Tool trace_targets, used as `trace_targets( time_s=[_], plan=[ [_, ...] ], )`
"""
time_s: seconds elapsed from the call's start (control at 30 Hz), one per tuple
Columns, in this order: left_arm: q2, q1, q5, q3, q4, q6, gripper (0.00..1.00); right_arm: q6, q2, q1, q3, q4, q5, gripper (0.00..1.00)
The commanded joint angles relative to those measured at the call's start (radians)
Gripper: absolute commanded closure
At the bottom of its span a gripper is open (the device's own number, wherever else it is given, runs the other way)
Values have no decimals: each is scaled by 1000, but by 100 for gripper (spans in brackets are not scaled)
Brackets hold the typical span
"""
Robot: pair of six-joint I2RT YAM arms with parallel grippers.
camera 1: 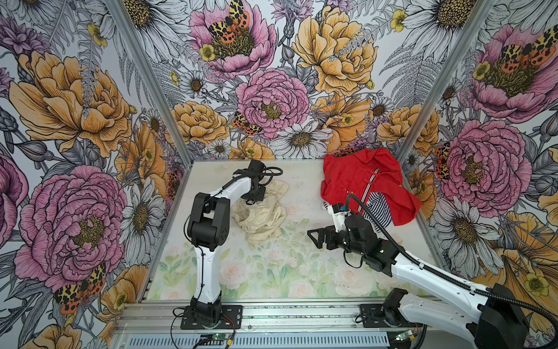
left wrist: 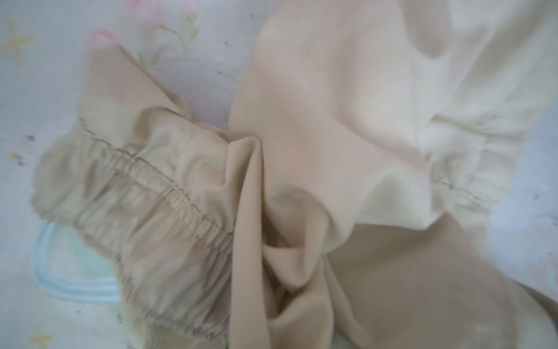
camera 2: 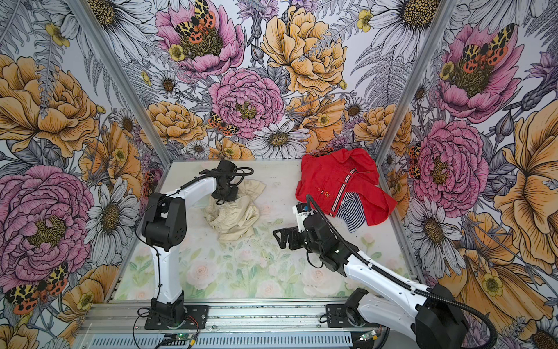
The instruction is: Pick out a specific cloth from the pile
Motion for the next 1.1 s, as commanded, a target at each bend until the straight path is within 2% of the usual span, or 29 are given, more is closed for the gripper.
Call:
trace_targets(
  time_s=[0.0, 0.23, 0.37, 0.47, 0.6, 0.7, 0.87, 0.93, 1.07],
  plan=[
    [-178, 9, -162, 67, 4, -4, 100, -12, -7, -6, 29, -7, 14, 1],
    [-249, -2, -456, 231, 45, 68, 100, -18, 20, -6, 61, -6, -2, 1],
    [-270, 10, -595, 243, 191, 128, 100, -14, 1, -5, 53, -8, -2, 1],
    [-294, 16, -674, 211, 356, 230, 100, -8, -23, -6, 37, -8, 1, 1],
    [-282, 10, -768, 156, 568, 442, 100, -5, -33, -6, 28, -11, 12, 1],
    [-261, -9, -767, 102, 597, 514, 100, -6, -23, -6, 32, -11, 12, 1],
    [-255, -69, -740, -79, 710, 580, 100, -11, -10, -6, 42, -10, 4, 1],
    [-243, -87, -688, -108, 657, 530, 100, -14, -12, -6, 41, -11, 2, 1],
    [-205, -89, -473, -112, 446, 316, 100, -14, -22, -7, 28, -11, 11, 1]
  ],
)
